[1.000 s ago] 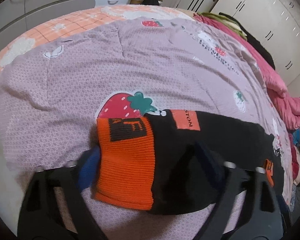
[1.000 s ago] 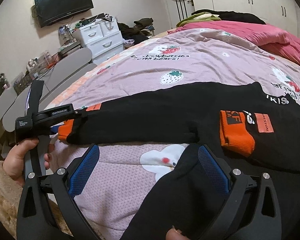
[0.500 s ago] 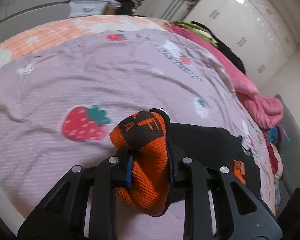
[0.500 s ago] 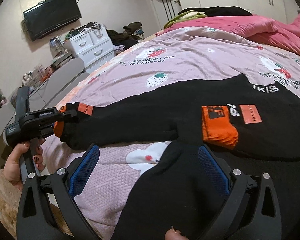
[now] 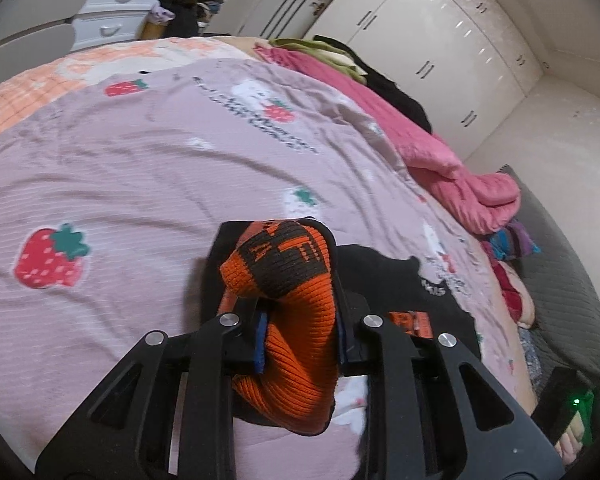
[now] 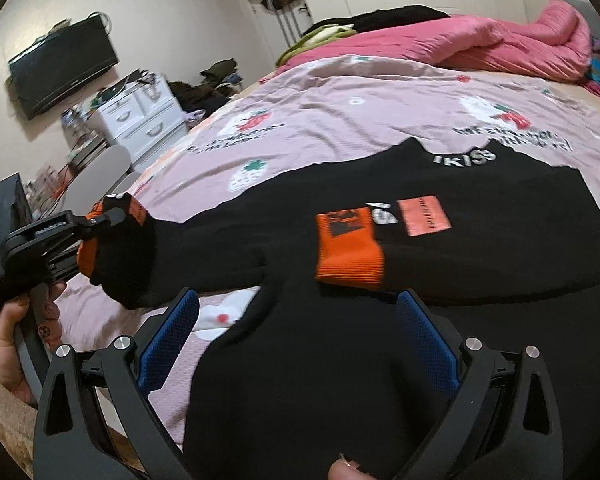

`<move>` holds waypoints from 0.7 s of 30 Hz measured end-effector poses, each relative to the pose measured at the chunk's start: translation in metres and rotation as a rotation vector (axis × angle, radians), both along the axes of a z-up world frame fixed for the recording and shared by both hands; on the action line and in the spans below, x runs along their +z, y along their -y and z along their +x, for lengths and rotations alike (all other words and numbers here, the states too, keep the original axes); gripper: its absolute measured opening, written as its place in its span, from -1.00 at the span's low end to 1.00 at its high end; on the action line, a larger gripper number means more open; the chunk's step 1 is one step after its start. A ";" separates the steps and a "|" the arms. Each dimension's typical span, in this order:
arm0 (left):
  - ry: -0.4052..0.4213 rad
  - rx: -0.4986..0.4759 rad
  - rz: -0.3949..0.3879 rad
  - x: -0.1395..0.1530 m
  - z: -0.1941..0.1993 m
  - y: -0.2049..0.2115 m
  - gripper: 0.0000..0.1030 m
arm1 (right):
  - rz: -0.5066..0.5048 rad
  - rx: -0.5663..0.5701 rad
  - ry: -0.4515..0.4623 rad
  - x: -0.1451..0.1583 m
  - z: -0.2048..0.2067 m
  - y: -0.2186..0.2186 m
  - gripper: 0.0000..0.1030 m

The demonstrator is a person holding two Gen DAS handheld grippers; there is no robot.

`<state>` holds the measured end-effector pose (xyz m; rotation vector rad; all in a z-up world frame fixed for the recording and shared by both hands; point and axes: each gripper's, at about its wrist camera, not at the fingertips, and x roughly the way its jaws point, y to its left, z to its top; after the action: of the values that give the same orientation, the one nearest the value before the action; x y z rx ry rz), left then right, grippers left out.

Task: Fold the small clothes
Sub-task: 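Carry the sleeve across the shirt body with the left gripper and release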

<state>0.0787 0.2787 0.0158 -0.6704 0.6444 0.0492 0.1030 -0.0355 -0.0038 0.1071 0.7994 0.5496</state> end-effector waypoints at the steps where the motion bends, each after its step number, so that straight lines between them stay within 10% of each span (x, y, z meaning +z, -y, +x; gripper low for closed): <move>1: 0.009 -0.008 -0.006 0.001 0.003 0.004 -0.69 | 0.001 -0.010 -0.001 0.000 0.001 0.003 0.91; 21: 0.065 -0.252 0.058 0.014 0.059 0.121 -0.69 | 0.008 -0.232 -0.022 -0.003 0.020 0.094 0.92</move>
<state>0.1375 0.1574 0.0295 -0.5288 0.6582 -0.1863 0.1233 -0.1298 -0.0067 0.2106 0.7937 0.3324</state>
